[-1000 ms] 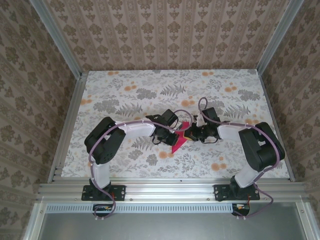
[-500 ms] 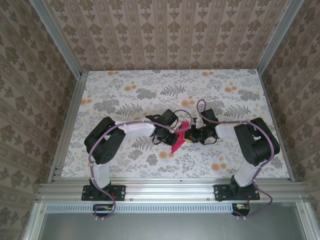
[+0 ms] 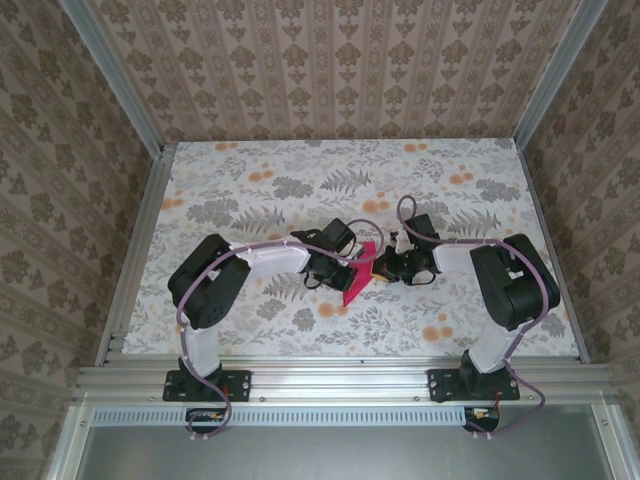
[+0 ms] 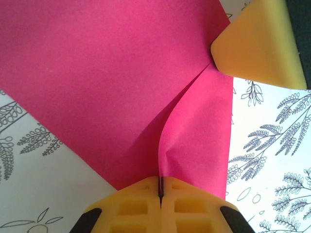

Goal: Fold a paper plane with a square sheet of paper (pick it up from the middle)

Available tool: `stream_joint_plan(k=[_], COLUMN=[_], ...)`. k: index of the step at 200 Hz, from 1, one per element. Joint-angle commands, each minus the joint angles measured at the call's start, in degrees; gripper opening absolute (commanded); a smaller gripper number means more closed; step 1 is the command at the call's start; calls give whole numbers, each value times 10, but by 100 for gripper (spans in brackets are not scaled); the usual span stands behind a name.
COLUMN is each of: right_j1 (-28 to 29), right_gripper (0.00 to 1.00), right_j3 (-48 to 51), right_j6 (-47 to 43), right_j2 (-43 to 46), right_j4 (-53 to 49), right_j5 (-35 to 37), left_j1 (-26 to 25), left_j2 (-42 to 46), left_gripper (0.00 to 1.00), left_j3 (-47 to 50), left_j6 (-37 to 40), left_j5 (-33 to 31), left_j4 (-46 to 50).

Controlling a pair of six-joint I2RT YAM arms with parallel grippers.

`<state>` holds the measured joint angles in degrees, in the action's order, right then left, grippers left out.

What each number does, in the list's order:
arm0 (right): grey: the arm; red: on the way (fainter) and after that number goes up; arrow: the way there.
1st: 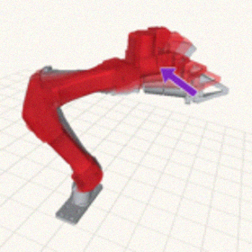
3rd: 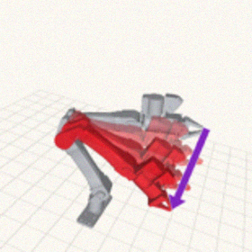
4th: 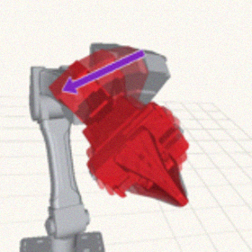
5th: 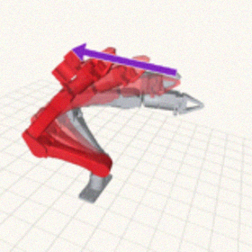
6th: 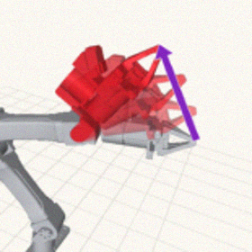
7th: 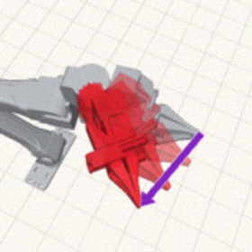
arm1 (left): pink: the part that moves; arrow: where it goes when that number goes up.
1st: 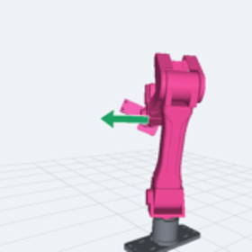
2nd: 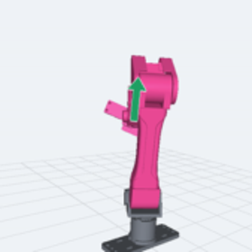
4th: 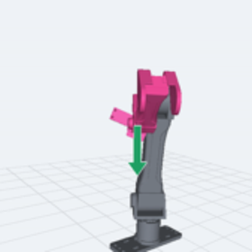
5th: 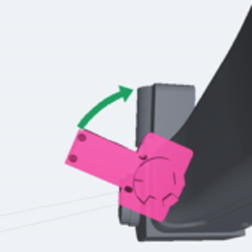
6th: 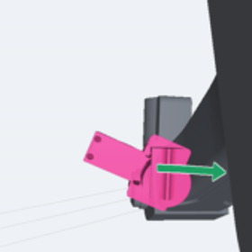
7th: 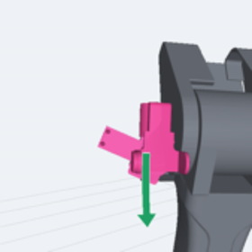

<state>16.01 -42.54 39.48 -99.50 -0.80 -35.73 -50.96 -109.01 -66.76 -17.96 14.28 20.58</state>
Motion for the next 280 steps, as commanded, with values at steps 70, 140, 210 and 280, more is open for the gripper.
stream_joint_plan(k=[70,140,210,280], right_j1=[-5,-4,56,111], right_gripper=[5,5,5,5], right_j3=[-28,-24,50,62], right_j6=[-16,-32,68,118], right_j2=[7,30,113,68], right_j4=[-60,-97,-1,81], right_j5=[38,60,24,29], left_j1=[4,5,13,14], left_j2=[6,3,-5,-6], left_gripper=[0,0,0,0], left_j3=[25,29,30,35], left_j6=[-11,-28,-34,-32], left_j5=[-28,-33,-23,-21], left_j4=[34,31,25,25])
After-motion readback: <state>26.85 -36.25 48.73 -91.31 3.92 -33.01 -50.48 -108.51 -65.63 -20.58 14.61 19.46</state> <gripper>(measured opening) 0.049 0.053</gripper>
